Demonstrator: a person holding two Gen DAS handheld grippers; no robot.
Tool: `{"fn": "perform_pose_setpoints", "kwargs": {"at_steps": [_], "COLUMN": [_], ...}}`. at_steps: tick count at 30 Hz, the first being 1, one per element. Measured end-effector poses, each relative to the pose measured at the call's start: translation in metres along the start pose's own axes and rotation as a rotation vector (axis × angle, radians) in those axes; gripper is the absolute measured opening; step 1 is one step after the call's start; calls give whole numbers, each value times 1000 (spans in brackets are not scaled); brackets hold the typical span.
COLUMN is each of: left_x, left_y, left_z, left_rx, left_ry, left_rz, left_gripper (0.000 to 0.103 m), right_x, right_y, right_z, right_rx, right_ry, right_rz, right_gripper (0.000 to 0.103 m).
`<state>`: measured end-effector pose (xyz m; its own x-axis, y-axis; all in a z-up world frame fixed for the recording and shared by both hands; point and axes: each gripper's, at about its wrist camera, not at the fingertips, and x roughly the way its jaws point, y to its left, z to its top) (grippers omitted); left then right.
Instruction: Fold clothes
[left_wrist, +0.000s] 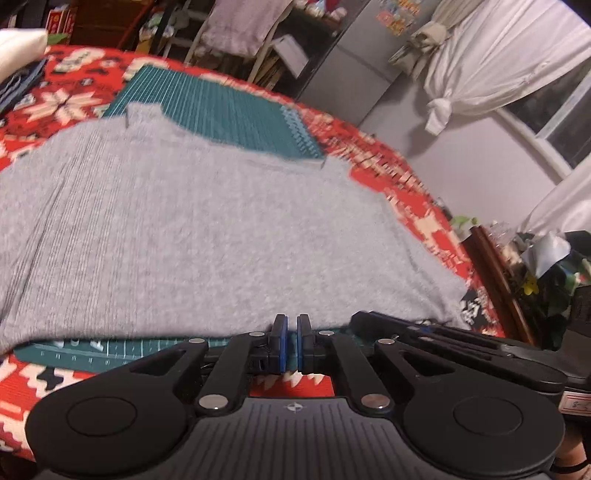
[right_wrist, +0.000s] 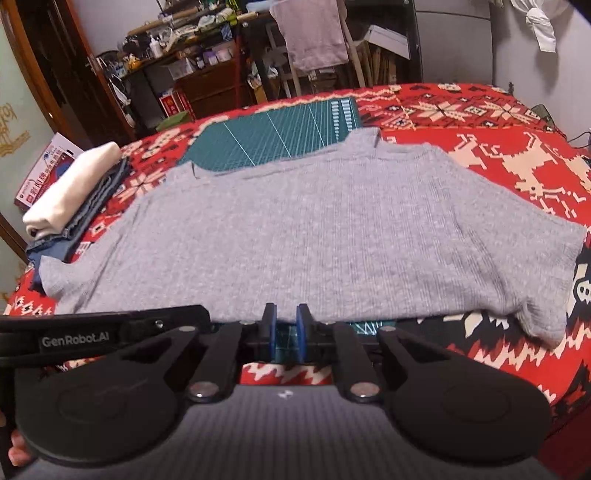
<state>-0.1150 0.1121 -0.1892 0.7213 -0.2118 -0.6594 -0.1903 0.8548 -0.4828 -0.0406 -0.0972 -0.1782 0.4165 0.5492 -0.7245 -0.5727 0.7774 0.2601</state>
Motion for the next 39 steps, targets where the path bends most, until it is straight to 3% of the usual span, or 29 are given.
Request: {"fn": "perform_pose_setpoints", "kwargs": {"at_steps": [5,25,30,33,39], "left_x": [3,-45,-65,-70,-83], "left_y": [1,67,78,90,97], "left_z": [3,-3,-2,-2,1], "left_rx": [-12,-337,-367,-410,-448], "left_ry": [-11,-96,-148,-132,-158], "left_rz": [2,198,273,313,342], "left_gripper": [3,3,3,3,3], "right_x": [1,1,1,1,1], "right_y": [1,1,1,2,2], "right_z": [-1,-1,-1,-1,-1], "right_rx": [-9,0,-2,-5,-4], "right_ry": [12,11,14,15,14], "right_rz": [-2,-5,-5,-5,-7], "right_gripper": [12,12,12,12,12]}}
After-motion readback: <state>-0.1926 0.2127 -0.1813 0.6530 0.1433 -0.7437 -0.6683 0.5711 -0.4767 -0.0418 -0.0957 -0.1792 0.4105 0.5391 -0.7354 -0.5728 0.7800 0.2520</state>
